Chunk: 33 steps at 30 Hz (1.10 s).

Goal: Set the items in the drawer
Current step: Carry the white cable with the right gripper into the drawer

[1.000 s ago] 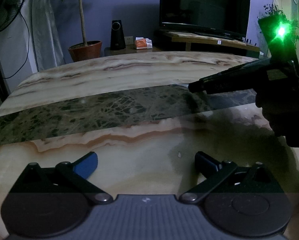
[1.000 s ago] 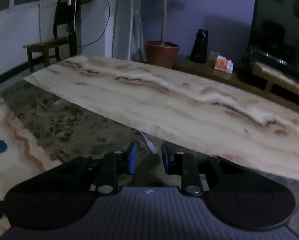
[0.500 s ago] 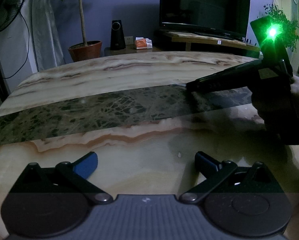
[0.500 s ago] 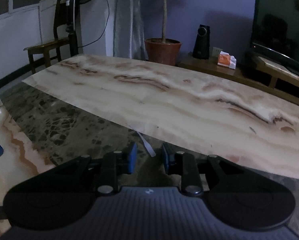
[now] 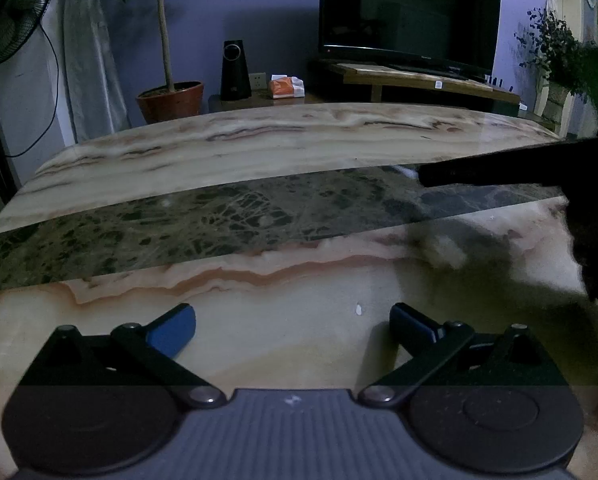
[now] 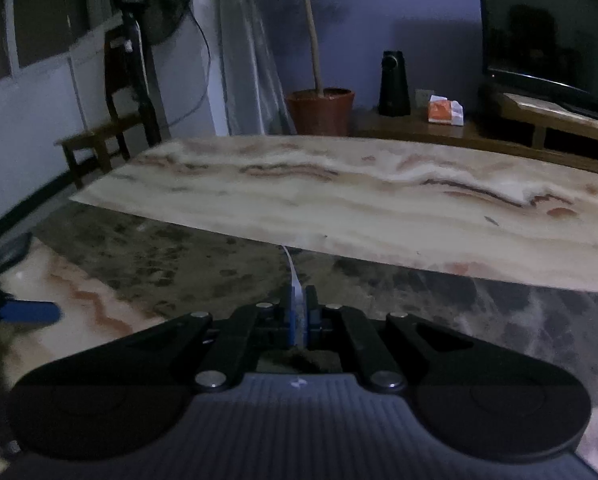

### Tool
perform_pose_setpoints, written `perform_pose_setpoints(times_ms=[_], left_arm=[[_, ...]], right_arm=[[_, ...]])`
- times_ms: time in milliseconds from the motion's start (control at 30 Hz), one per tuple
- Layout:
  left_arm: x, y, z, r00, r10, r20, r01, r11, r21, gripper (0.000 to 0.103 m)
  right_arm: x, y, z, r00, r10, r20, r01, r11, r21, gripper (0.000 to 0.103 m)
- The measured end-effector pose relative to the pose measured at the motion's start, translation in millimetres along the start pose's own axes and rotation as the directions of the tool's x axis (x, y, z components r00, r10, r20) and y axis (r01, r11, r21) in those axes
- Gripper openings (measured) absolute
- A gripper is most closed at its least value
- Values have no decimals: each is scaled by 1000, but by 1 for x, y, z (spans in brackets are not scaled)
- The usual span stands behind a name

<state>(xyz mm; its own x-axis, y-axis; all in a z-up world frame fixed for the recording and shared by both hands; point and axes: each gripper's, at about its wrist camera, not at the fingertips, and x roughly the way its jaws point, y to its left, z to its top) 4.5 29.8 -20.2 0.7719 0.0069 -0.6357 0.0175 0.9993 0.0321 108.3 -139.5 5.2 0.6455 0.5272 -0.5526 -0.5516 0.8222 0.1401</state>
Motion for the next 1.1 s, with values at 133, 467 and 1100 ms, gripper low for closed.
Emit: perform_pose_setpoints(times_ms=[133, 467, 1100], left_arm=[[0, 0, 0, 1000, 0, 0, 0, 1000, 0, 103], [0, 0, 0, 1000, 0, 0, 0, 1000, 0, 103], [0, 0, 0, 1000, 0, 0, 0, 1000, 0, 103]], right_arm=[[-38, 1, -12, 999, 36, 16, -36, 999, 26, 5], [-184, 19, -70, 983, 163, 85, -170, 982, 86, 5], [-224, 63, -222, 947, 117, -300, -108, 993, 44, 5]])
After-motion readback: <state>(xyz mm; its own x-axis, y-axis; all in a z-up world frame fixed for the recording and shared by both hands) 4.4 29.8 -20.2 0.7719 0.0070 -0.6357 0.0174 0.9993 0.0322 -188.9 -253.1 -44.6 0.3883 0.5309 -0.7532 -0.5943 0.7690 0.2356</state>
